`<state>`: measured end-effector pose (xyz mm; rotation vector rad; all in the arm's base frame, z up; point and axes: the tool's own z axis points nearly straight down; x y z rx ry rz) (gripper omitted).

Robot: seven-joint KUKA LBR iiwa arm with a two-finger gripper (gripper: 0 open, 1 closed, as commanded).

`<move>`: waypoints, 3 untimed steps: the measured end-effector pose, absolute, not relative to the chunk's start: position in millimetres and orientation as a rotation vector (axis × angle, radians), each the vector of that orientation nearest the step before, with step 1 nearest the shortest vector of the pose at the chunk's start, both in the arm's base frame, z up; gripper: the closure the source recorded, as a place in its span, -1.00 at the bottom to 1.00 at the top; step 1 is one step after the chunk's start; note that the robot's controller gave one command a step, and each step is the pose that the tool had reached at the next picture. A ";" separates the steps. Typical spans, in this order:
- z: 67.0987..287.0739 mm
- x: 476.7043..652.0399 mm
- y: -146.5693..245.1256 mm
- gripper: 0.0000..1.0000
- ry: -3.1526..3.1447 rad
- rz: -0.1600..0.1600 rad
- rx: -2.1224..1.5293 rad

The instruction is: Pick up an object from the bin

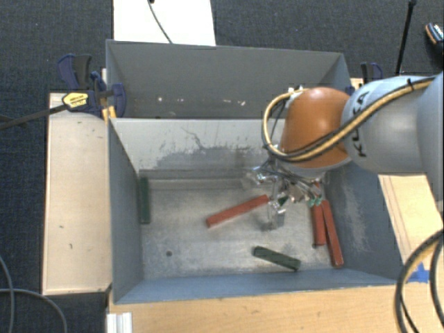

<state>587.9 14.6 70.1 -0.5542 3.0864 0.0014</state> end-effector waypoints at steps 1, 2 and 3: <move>70.3 588.0 14.6 1.00 3.088 0.002 -0.549; 98.2 589.7 14.9 1.00 3.086 0.001 -0.539; 155.8 591.0 15.1 1.00 3.089 -0.001 -0.527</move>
Offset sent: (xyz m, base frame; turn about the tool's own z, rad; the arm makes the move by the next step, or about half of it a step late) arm 0.0000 0.0000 0.0000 0.0000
